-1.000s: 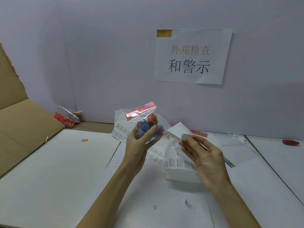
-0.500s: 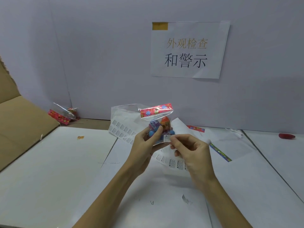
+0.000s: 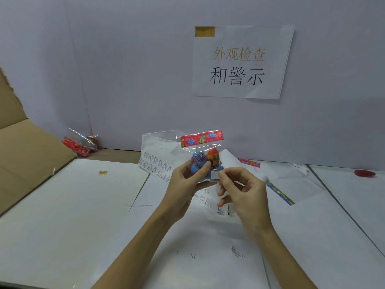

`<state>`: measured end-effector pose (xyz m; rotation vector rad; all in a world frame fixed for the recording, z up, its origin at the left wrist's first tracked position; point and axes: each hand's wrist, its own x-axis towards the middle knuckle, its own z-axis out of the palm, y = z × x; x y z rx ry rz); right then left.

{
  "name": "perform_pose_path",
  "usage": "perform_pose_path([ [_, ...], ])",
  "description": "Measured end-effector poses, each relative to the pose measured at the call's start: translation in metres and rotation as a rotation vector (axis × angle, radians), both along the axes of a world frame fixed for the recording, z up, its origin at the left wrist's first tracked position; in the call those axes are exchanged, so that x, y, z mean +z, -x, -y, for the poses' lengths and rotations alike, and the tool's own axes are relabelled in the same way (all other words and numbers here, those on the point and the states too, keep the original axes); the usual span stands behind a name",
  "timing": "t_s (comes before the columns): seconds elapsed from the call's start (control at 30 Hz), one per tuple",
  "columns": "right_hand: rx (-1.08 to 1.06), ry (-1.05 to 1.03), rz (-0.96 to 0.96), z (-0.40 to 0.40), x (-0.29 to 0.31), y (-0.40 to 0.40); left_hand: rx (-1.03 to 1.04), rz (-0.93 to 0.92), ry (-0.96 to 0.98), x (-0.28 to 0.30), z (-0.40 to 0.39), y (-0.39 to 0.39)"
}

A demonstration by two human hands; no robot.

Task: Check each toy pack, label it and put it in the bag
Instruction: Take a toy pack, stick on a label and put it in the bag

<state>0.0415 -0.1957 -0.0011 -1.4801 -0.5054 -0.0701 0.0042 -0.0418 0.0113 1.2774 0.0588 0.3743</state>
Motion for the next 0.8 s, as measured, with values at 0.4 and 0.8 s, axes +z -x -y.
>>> perform_pose_path([
  [0.4,-0.036,0.033,-0.004,-0.001,-0.002,-0.002,-0.027,0.028,-0.031,0.0,0.0,0.0],
  [0.8,-0.125,-0.154,-0.071,0.014,0.005,-0.01,0.0,0.074,-0.051,0.0,-0.005,0.001],
])
